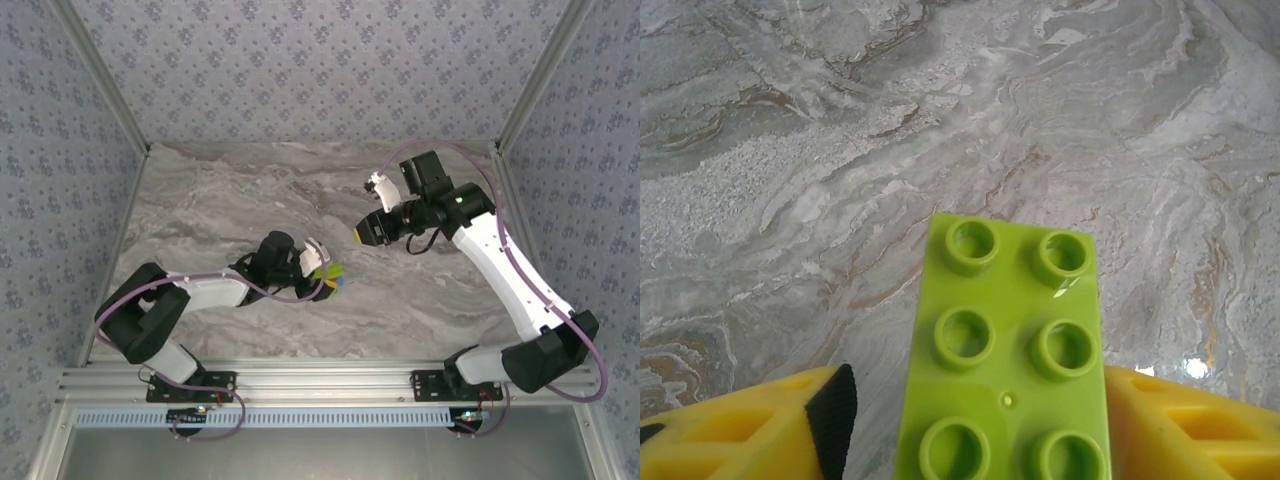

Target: Assemble a carrot with lego

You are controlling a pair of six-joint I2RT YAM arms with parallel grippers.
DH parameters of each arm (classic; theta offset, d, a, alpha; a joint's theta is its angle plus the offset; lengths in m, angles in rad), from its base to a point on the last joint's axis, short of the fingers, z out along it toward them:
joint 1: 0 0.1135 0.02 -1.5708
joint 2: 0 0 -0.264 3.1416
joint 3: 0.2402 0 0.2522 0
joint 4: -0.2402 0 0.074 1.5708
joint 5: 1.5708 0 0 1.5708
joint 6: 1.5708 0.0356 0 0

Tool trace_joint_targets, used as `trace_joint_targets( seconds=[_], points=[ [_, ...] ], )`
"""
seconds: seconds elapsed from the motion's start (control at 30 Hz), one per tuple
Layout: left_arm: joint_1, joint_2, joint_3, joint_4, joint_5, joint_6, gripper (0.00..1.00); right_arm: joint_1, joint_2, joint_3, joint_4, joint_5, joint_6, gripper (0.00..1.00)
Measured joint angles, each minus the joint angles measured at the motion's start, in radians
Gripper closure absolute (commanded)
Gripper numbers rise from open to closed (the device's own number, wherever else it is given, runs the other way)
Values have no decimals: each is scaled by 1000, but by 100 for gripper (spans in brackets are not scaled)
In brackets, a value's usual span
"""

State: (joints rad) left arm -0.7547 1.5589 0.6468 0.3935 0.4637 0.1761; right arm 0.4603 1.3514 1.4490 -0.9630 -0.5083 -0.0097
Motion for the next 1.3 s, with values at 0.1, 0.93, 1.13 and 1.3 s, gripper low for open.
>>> trace_joint_targets(
  seconds=[0.1, 0.93, 1.13, 1.3],
  points=[
    [0, 0, 0, 0, 0, -1, 41, 0, 2, 0, 0, -2, 0, 68],
    [0, -193, 0, -97, 70, -6, 60, 0, 39, -13, 37, 100, -208, 69],
    [3, -301, 0, -162, 171, -29, 60, 2, 99, 26, 78, 20, -340, 69],
    [33, -352, 0, -254, 269, -45, 61, 35, 194, 158, 61, -25, -456, 67]
  ],
)
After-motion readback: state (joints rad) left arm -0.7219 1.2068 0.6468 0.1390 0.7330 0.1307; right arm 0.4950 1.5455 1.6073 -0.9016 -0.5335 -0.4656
